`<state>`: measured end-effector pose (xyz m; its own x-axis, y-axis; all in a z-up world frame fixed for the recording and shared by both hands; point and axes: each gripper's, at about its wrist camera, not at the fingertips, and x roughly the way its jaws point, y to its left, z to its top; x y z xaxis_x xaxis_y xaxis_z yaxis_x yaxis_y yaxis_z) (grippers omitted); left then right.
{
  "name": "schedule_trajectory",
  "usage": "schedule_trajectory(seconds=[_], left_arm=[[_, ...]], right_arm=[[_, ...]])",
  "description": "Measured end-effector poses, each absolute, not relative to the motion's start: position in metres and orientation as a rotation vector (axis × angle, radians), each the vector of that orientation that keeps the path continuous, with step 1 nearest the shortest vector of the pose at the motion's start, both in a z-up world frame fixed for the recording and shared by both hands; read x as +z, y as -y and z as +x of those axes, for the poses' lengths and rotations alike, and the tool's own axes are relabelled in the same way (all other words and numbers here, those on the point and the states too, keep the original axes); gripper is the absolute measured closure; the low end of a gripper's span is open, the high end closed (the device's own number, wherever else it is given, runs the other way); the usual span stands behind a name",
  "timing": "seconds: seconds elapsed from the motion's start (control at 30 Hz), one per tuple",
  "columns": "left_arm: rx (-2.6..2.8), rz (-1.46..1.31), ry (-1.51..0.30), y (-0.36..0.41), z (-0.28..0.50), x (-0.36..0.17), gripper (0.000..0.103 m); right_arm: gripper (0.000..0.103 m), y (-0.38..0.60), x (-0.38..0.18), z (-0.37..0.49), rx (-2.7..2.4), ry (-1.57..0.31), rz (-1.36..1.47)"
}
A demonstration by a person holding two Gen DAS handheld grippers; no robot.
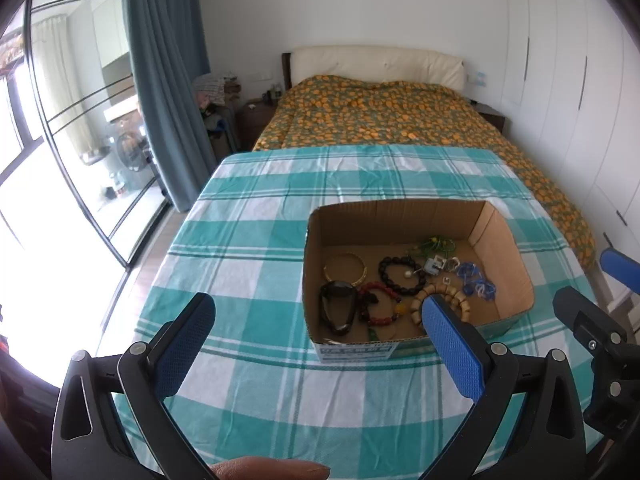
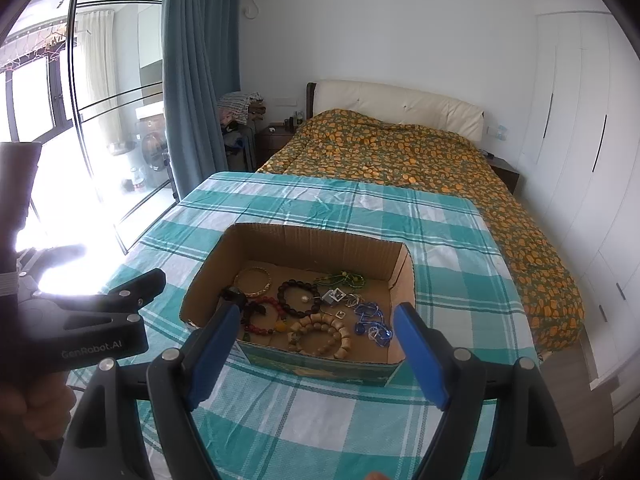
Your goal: Organize jewelry
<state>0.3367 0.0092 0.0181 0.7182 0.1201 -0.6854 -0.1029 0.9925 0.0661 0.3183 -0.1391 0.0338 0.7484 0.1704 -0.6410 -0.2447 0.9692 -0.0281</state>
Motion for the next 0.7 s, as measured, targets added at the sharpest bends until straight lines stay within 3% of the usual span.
schedule_trajectory(seconds=[0.7], left_arm=[[0.118, 0.055, -0.747, -0.0095, 0.331, 0.014, 0.001]], right_arm=[[0.022, 0.1383, 0.0291, 0.3158, 0.211, -0.702, -0.111]])
